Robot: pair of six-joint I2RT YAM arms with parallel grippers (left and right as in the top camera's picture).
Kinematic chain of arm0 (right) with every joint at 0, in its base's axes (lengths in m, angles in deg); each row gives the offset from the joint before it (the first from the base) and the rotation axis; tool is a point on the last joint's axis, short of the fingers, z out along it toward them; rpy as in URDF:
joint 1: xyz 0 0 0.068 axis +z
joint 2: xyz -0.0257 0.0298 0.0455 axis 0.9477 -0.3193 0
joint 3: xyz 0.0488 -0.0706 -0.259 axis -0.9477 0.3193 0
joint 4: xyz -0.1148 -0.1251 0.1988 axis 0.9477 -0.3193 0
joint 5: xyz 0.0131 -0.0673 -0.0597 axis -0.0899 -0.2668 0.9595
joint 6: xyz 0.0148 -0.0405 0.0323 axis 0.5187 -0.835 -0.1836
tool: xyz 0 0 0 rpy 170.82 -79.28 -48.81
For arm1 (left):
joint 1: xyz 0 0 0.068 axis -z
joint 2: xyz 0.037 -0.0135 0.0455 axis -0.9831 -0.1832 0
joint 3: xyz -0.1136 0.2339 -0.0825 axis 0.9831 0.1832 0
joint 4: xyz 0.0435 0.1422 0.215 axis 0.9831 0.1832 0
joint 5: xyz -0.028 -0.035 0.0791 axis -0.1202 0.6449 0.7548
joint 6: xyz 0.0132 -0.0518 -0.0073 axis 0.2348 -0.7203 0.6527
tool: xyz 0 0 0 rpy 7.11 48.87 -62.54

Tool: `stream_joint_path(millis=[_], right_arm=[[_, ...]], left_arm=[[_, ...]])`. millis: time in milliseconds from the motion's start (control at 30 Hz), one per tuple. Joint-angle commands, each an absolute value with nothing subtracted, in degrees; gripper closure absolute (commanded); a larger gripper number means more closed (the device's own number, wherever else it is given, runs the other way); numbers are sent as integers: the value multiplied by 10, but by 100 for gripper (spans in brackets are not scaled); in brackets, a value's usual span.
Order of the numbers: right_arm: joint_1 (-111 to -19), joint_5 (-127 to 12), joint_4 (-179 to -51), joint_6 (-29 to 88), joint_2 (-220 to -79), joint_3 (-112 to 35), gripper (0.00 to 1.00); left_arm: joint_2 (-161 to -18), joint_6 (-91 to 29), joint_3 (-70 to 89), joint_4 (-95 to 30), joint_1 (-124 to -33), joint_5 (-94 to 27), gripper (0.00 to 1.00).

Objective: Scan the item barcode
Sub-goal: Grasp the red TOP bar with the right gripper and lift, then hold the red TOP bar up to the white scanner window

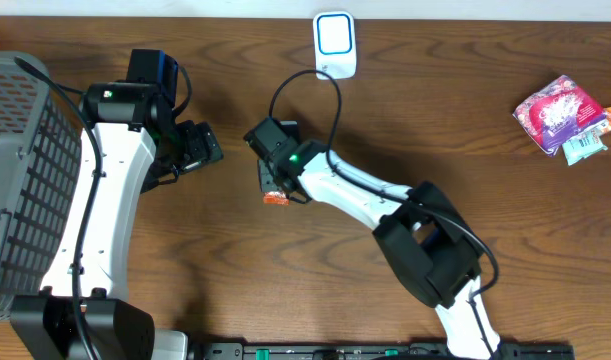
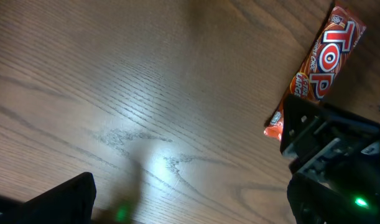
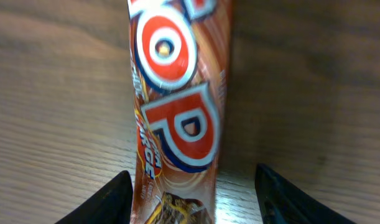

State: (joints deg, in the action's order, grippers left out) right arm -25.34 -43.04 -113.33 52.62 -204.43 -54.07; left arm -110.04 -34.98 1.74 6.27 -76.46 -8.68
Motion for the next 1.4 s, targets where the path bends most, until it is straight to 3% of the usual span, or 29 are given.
stream_joint_path(millis=[0, 67, 200, 233, 267, 500, 733, 900, 1133, 1367], right_arm=[[-245, -419, -1136, 530, -2065, -535, 45], [-247, -413, -1139, 530, -2065, -535, 53], [-250, -406, -1147, 529, -2065, -535, 85], [-254, -406, -1154, 528, -2063, -537, 97], [-259, -408, -1162, 528, -2060, -539, 99], [-326, -551, -1209, 510, -2023, -567, 99], [-453, -958, -1211, 468, -2004, -570, 99], [-513, -1171, -1223, 428, -2004, -570, 98], [-533, -1340, -1248, 362, -2004, -570, 98], [-533, -1388, -1287, 369, -2004, -570, 98]], left_arm=[[-1103, -342, 18, 63, -766, -80, 2], [-1103, -342, 18, 63, -766, -80, 2], [-1103, -342, 18, 63, -766, -80, 2], [-1103, -342, 18, 63, -766, -80, 2], [-1103, -342, 18, 63, -766, -80, 2], [-1103, -342, 18, 63, -766, -80, 2], [-1103, -342, 18, 63, -766, -80, 2], [-1103, -342, 18, 63, -766, -80, 2], [-1103, -342, 18, 63, -766, -80, 2], [-1103, -342, 18, 63, -766, -80, 2]])
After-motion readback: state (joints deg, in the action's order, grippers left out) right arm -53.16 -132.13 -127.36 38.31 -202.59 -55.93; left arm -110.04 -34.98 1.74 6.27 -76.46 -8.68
